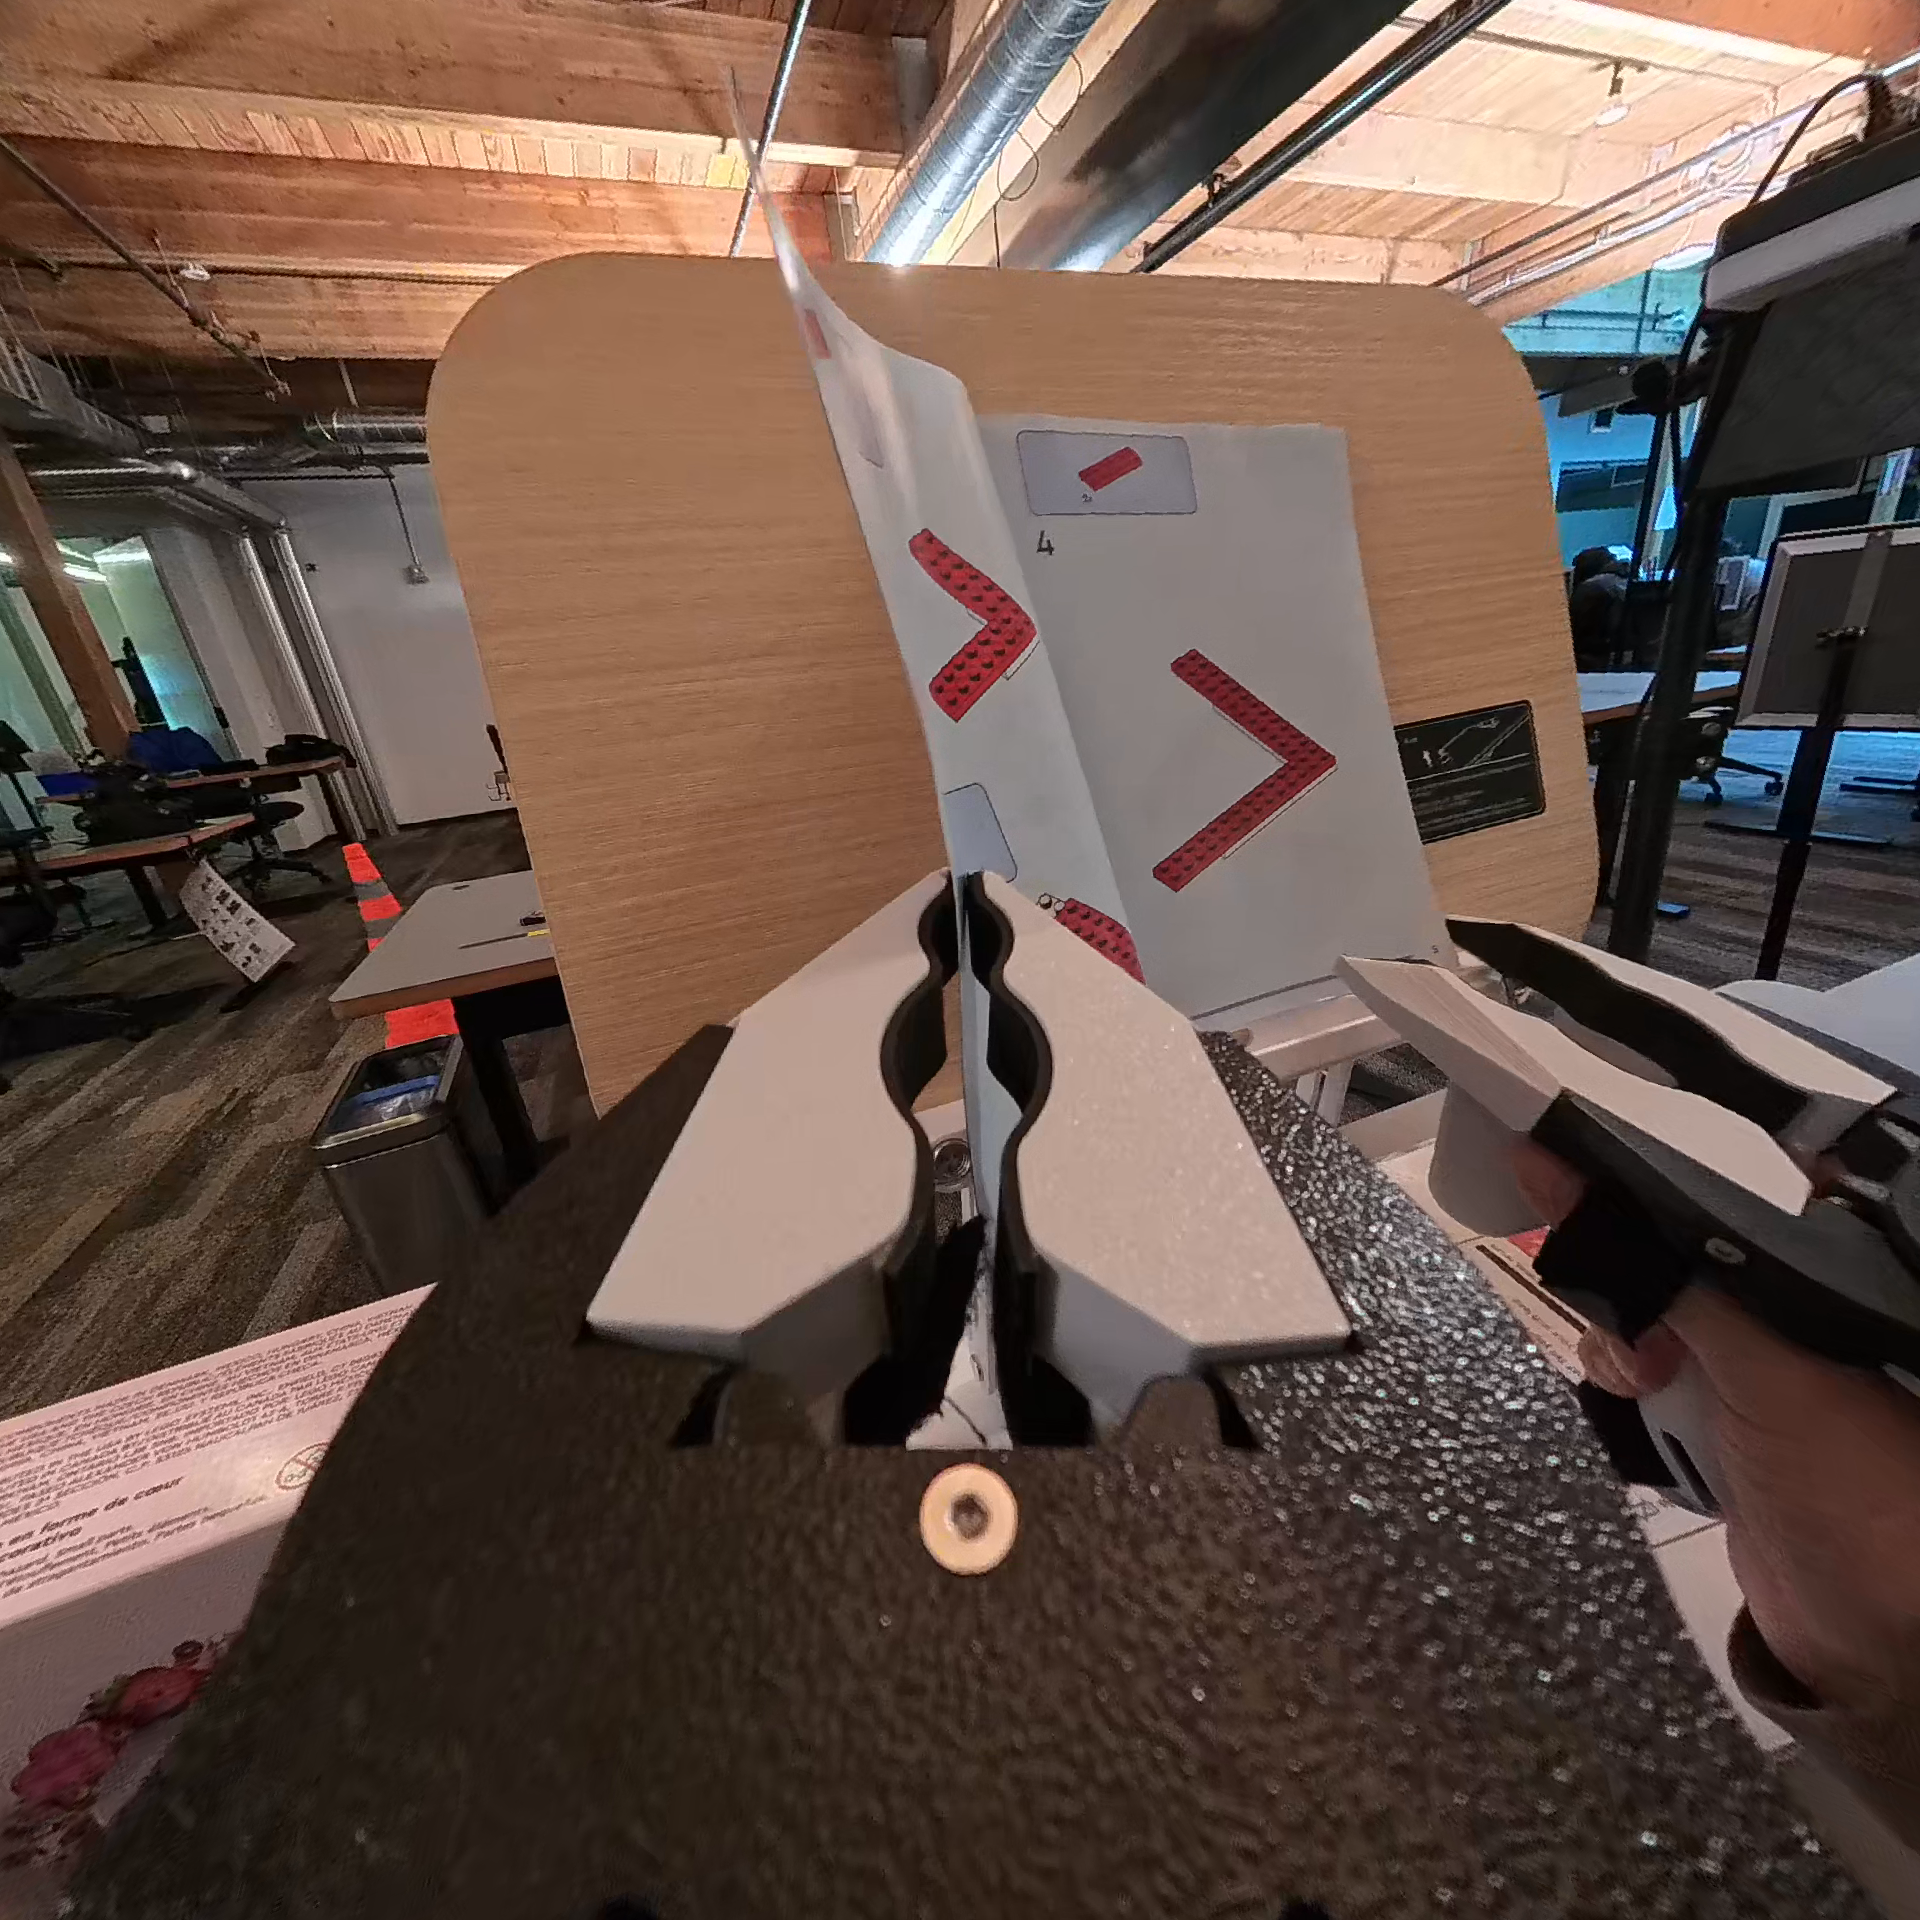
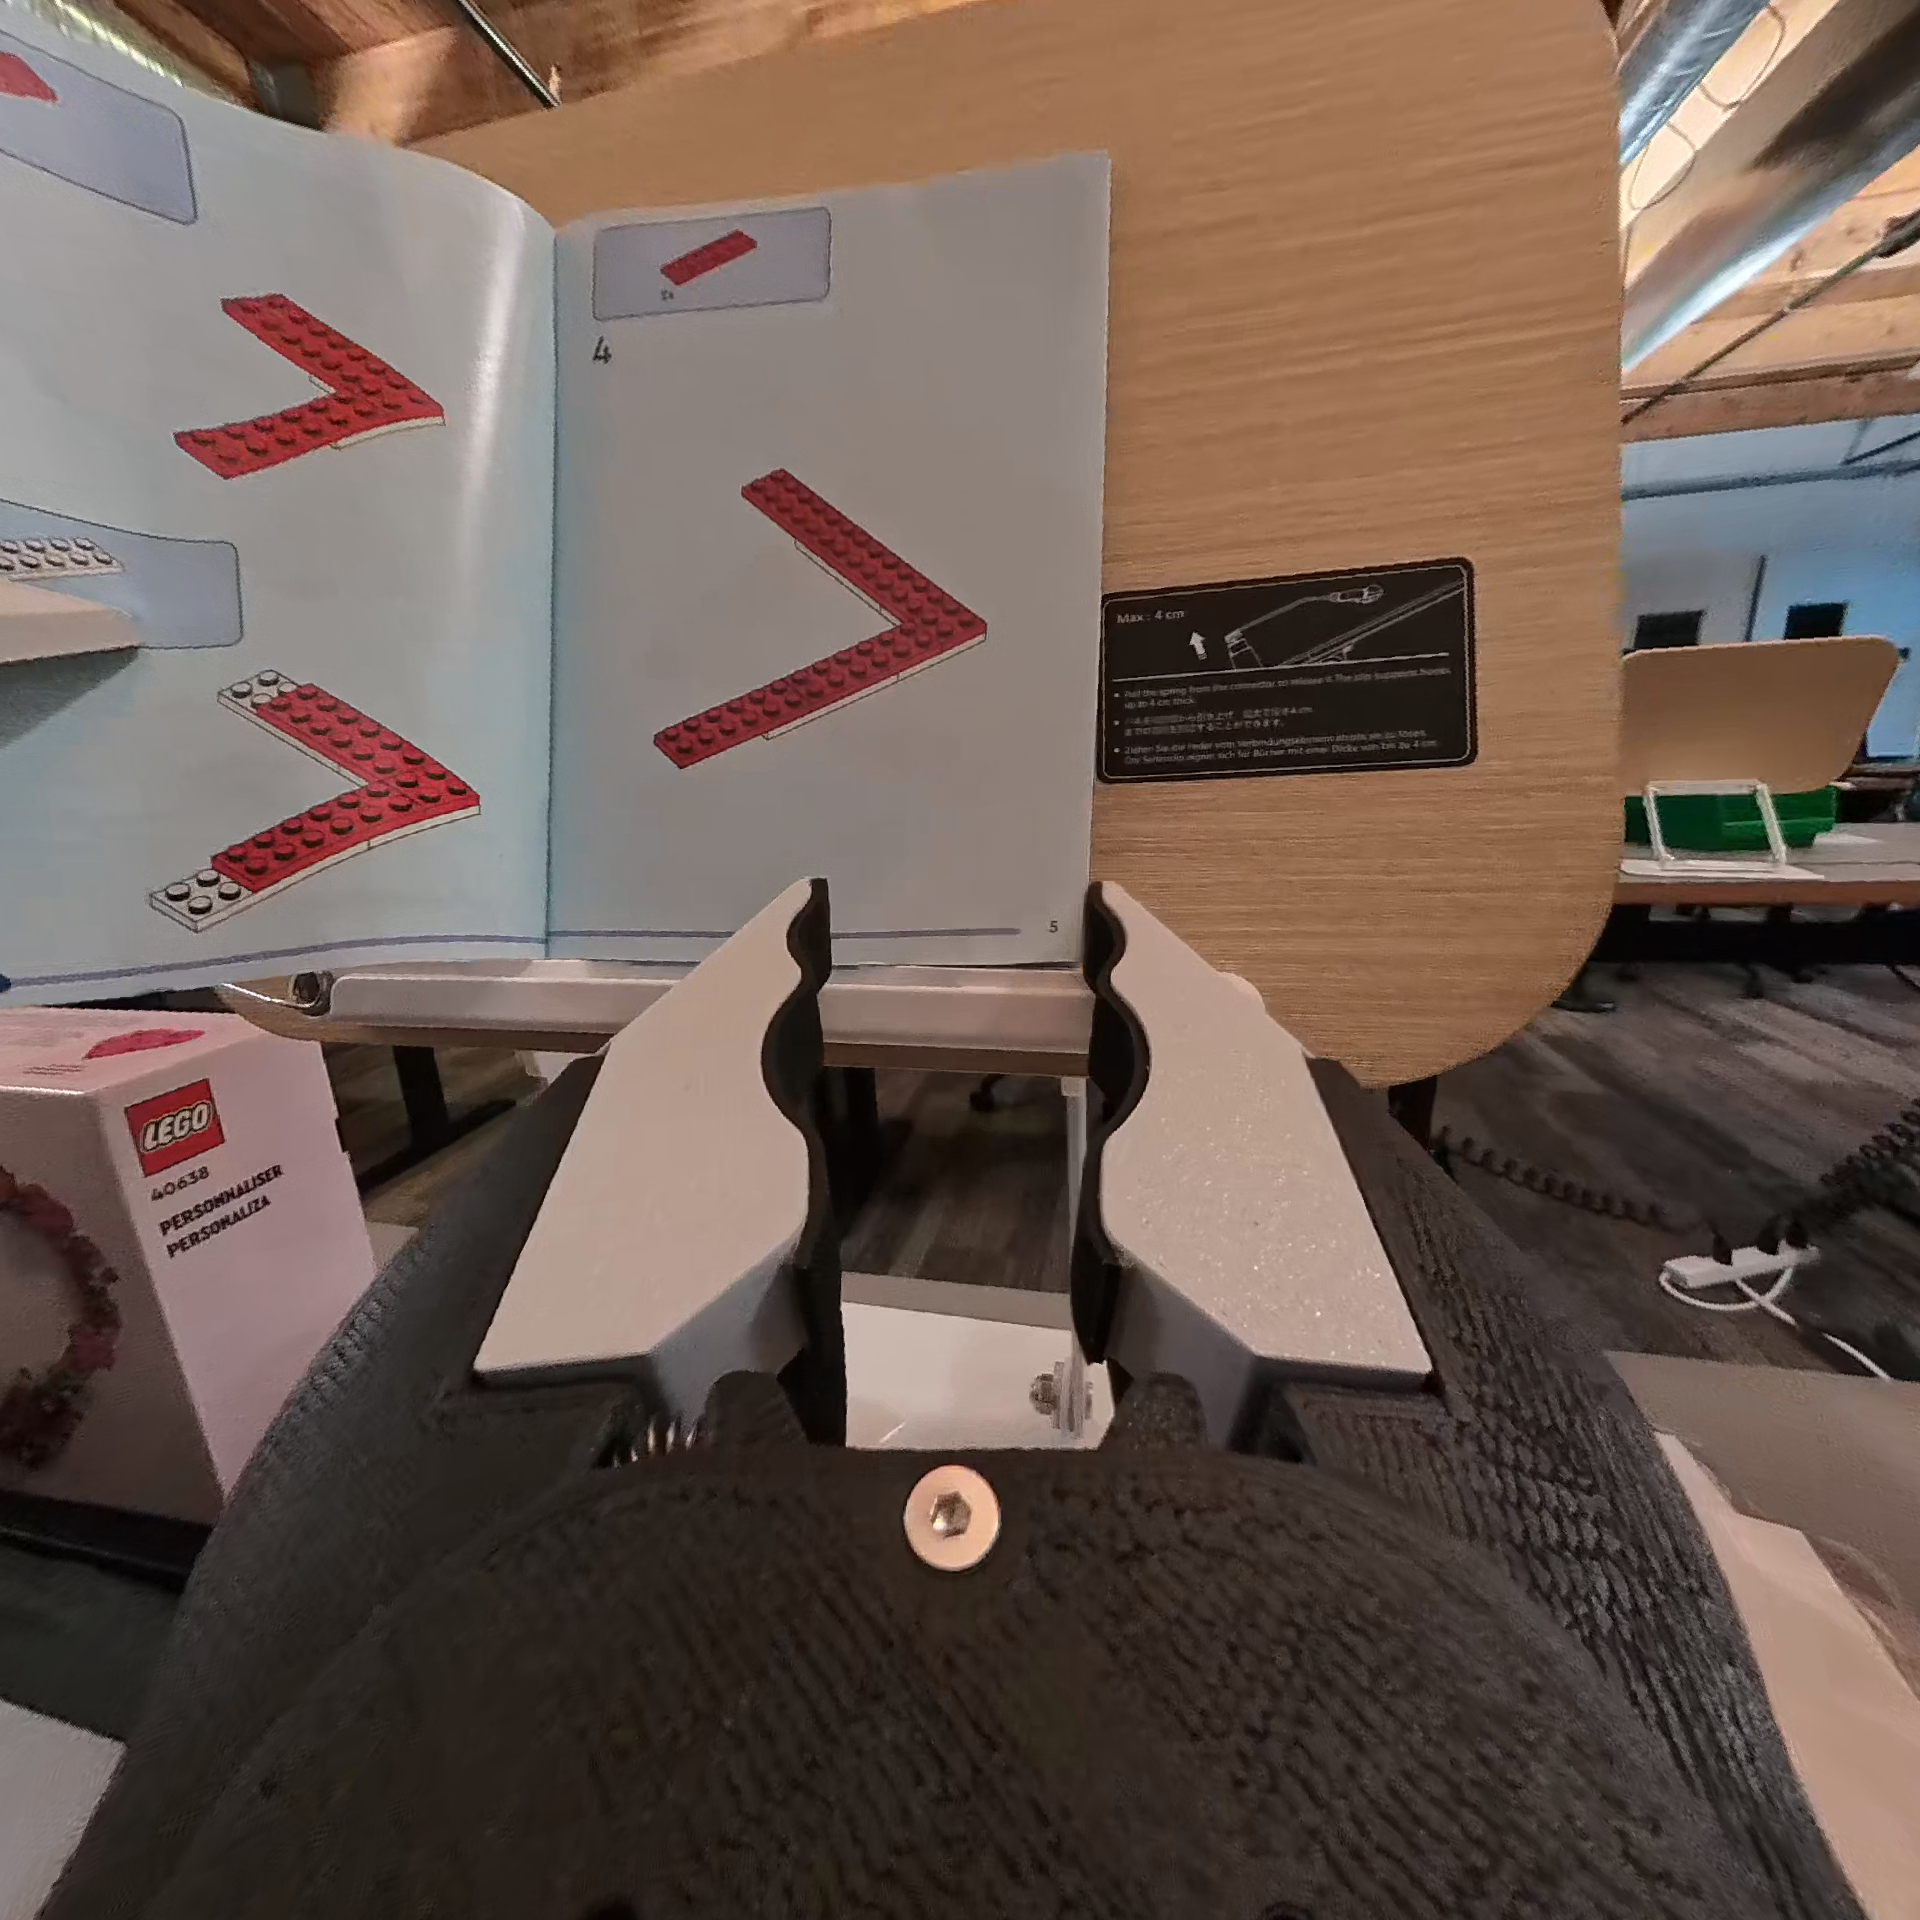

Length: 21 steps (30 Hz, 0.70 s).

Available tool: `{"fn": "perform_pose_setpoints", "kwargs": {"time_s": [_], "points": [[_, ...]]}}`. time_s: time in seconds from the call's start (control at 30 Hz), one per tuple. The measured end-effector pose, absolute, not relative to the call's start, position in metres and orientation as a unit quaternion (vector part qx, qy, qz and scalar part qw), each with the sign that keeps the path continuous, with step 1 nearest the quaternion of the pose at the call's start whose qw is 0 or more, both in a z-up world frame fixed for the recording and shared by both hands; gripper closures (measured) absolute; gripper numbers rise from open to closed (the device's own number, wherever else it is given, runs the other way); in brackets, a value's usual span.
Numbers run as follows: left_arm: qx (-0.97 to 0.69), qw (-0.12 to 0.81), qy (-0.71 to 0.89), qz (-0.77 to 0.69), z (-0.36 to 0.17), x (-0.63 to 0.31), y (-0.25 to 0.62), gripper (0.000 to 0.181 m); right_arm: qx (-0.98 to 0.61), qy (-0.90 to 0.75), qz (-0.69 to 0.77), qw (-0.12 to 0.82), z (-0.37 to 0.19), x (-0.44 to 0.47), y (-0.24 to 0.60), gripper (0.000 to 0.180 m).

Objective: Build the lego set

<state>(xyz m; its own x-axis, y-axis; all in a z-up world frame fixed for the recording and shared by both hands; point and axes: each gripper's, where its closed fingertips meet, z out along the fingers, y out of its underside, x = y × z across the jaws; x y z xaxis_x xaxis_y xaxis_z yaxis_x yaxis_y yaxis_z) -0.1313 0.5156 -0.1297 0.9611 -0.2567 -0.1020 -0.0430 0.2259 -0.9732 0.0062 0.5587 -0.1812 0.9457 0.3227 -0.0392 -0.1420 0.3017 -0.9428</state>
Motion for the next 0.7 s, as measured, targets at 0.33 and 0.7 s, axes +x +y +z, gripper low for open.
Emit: {"fn": "perform_pose_setpoints", "kwargs": {"time_s": [0.33, 0.7], "points": [[-0.619, 0.773, 0.117, -0.073, -0.13, -0.134, 0.516, 0.181, -0.559, -0.071, 0.087, 0.822, -0.174, 0.013, 0.549, 0.161], [-0.623, 0.769, 0.121, -0.077, -0.133, -0.131, 0.517, 0.181, -0.536, -0.082, 0.054, 0.839, -0.169, 0.009, 0.54, 0.171]]}}
